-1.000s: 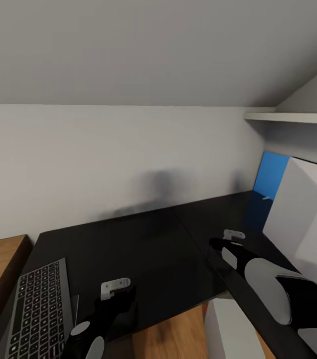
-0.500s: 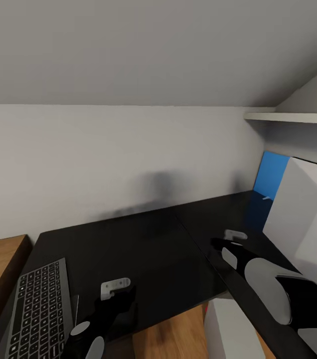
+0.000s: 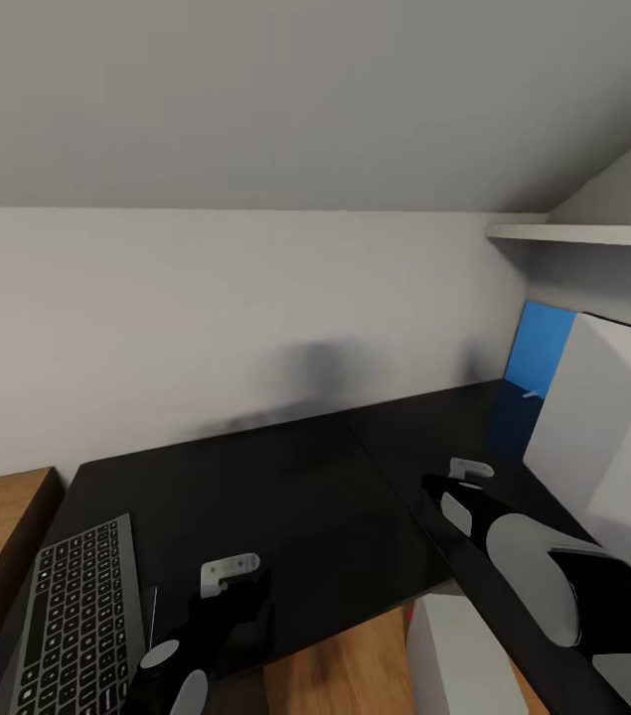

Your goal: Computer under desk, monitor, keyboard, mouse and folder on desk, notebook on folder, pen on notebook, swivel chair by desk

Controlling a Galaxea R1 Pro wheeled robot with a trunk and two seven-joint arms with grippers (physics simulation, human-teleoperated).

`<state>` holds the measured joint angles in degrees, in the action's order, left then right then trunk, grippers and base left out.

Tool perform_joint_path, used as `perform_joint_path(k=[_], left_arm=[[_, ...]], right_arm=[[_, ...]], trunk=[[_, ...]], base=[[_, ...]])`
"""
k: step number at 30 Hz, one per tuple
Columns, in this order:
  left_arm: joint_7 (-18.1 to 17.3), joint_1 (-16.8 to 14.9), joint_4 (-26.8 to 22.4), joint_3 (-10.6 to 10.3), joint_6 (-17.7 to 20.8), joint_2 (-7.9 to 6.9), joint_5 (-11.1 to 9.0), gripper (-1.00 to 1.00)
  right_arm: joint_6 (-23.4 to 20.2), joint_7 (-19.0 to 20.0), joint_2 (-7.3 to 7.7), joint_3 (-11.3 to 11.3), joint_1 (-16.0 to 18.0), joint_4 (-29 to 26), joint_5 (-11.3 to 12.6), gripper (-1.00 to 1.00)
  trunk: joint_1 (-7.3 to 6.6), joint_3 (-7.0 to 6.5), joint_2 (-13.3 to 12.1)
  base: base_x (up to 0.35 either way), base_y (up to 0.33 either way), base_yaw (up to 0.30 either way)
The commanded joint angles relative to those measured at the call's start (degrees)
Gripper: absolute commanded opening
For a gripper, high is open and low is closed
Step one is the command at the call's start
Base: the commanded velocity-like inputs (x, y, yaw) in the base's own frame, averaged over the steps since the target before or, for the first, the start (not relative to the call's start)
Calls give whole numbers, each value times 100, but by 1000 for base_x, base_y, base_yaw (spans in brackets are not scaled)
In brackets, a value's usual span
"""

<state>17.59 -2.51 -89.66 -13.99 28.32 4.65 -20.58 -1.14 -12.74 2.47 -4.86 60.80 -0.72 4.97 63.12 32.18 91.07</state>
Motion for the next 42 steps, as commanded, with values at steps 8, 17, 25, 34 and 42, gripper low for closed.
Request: perform_joint_path(k=[8, 17, 25, 34, 42], left_arm=[[59, -4, -7, -7, 16, 1, -60, 100], [60, -4, -7, -7, 16, 1, -62, 100], [57, -4, -7, -7, 16, 1, -66, 100], [59, -4, -7, -7, 16, 1, -65, 100], [56, -5, -7, -7, 16, 1, -64, 100]], right_arm=[[-17, -9, -1, -42, 2, -7, 17, 100], [-18, -9, -1, -42, 2, -7, 14, 100], [-24, -19, -1, -42, 2, -7, 13, -100], [-20, -15, -1, -42, 2, -7, 18, -100], [-10, -10, -9, -35, 2, -15, 13, -100]], trunk=[[175, 150, 324], [329, 275, 605], [329, 275, 605], [329, 275, 605], [329, 275, 605]], base=[[0, 0, 0], [0, 0, 0], [0, 0, 0], [0, 0, 0], [0, 0, 0]])
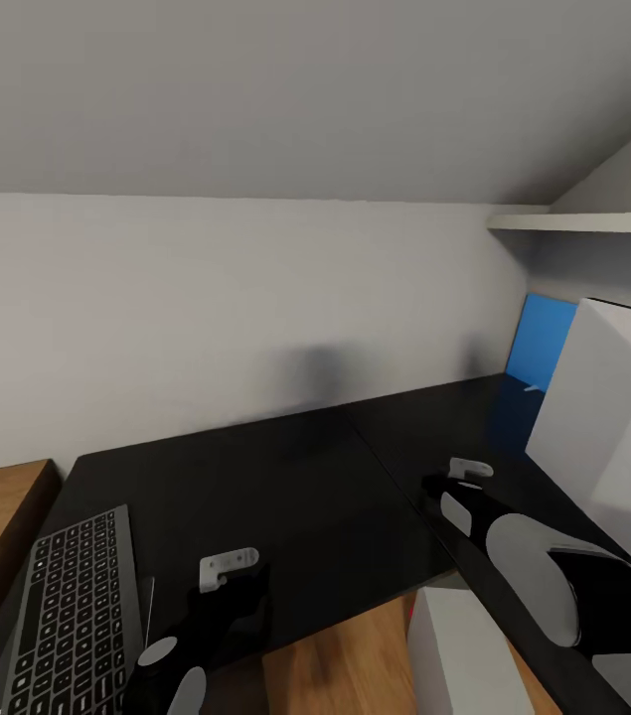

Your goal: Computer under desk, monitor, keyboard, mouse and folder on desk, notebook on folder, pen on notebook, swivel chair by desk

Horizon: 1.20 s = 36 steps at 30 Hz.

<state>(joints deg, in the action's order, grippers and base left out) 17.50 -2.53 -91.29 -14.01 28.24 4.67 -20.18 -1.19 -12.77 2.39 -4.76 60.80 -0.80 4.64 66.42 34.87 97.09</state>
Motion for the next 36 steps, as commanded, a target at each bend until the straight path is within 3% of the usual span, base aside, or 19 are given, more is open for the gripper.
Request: perform_joint_path(k=[1, 14, 25, 28, 30, 36], left_arm=[[67, -3, 155, -5, 23, -1, -105, 100], [69, -2, 155, -5, 23, -9, -100, 100], [69, -2, 155, -3, 23, -10, -100, 100], [69, -2, 152, -2, 10, -11, -100, 100], [69, -2, 141, 2, -151, -16, -100, 100], [61, 10, -111, 5, -484, -95, -100, 100]], right_arm=[[-2, -6, -1, -44, 2, -7, 46, -100], [22, -6, -2, -42, 2, -8, 46, -100], [61, -2, -3, -35, 2, -13, 46, -100], [186, -66, -88, -22, 2, -132, 19, -100], [229, -125, -229, -29, 2, -332, 8, -100], [194, -153, -326, -21, 2, -462, 10, -100]], trunk=[[0, 6, 2], [0, 6, 2], [-242, -191, -439], [-308, -245, -559], [-351, -281, -639], [-483, -389, -880]], base=[[0, 0, 0], [0, 0, 0], [0, 0, 0], [0, 0, 0], [0, 0, 0], [0, 0, 0]])
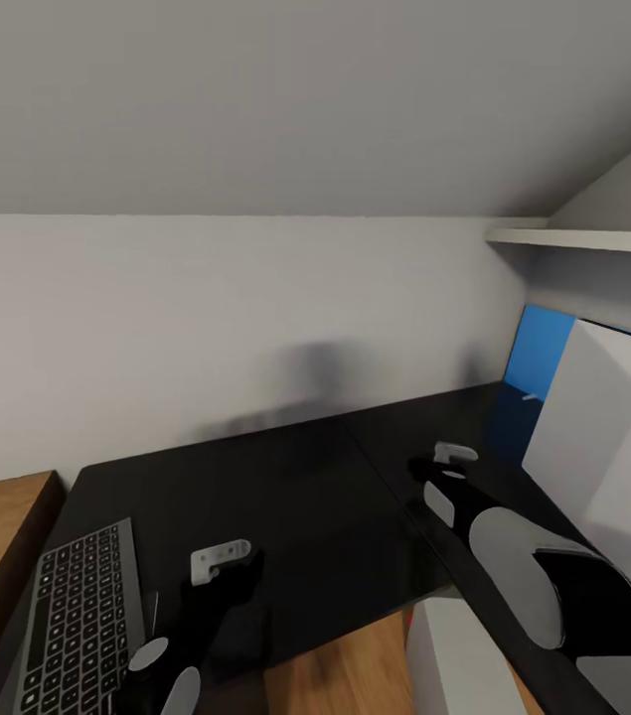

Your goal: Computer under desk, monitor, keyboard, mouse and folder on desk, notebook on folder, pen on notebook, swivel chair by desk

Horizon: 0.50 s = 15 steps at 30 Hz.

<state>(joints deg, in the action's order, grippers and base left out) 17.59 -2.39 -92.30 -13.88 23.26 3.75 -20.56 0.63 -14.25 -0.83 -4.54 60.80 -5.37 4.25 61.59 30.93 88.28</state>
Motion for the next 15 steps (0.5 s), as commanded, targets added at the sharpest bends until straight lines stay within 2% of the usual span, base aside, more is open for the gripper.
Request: perform_joint_path(k=[1, 4, 11, 14, 15], left_arm=[[52, -3, -18, -6, 9, -8, -62, 100], [51, 1, -46, 17, -6, -28, -62, 100], [51, 1, -46, 22, 27, -32, -63, 100], [51, 2, -44, 20, 35, -32, -62, 100], [51, 2, -41, 18, 37, -32, -64, 100]], right_arm=[[2, -6, -6, -42, 2, -7, 50, -100], [-212, -7, -19, -32, 2, -21, 50, -100], [-310, -2, -61, -25, 1, -77, 50, -100], [-344, 0, -86, -37, -29, -308, 54, -100], [-525, 6, -93, -43, -167, -672, 57, -100]], trunk=[[-23, -12, -38], [-89, -66, -159], [-243, -192, -439], [-308, -246, -560], [-330, -264, -600]], base=[[0, 0, 0], [0, 0, 0], [0, 0, 0], [0, 0, 0], [0, 0, 0]])
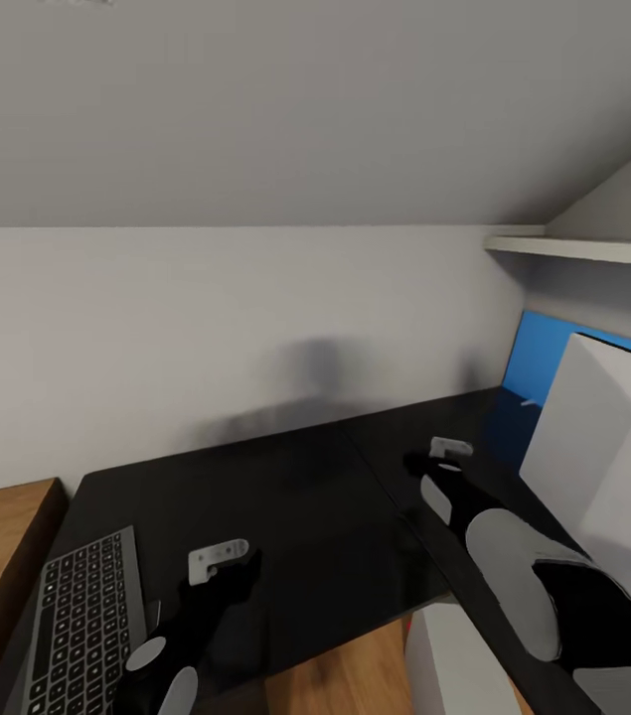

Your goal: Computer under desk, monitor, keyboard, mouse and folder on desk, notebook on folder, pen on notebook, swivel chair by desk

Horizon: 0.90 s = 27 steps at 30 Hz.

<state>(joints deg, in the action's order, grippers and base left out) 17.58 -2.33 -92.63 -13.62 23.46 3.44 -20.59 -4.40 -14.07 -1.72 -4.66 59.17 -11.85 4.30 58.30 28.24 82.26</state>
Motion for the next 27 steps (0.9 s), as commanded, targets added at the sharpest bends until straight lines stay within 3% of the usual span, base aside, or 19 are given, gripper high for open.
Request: perform_joint_path(k=[1, 3, 4, 7, 10, 14, 18, 27], left_arm=[[52, -4, -5, -10, 17, -1, -60, 100], [52, -7, 5, -15, 17, 3, -59, 100], [52, -6, 9, -19, 17, 5, -59, 100], [52, -5, 14, -31, 16, 7, -59, 100], [52, -6, 10, -41, 11, 12, -59, 100], [52, -9, -5, -44, 11, 8, -59, 100], [52, -5, -8, -44, 49, 8, -63, 100], [52, -4, -9, 8, 579, 7, -67, 100]], right_arm=[[-99, -12, -6, -31, -66, -174, 52, -100], [-414, -13, -9, -33, -383, -864, 53, -100], [-704, -15, -11, -32, -727, -1562, 53, -100], [-1748, -30, -40, -1, -2144, -4052, 62, -100], [-2395, -33, -193, 7, -2670, -5143, 84, -100], [-2656, -28, -385, -5, -2834, -5582, 94, -100], [-2704, -28, -423, -7, -2860, -5732, 98, -100], [-2688, -34, -443, -8, -2875, -5798, 98, -100]], trunk=[[-23, -12, -38], [-67, -48, -118], [-89, -66, -159], [-154, -120, -279], [-220, -174, -399], [-308, -246, -560], [-396, -317, -720], [-594, -470, -1081]], base=[[0, 0, 0], [0, 0, 0], [0, 0, 0], [0, 0, 0], [0, 0, 0], [0, 0, 0], [0, 0, 0], [0, 0, 122]])
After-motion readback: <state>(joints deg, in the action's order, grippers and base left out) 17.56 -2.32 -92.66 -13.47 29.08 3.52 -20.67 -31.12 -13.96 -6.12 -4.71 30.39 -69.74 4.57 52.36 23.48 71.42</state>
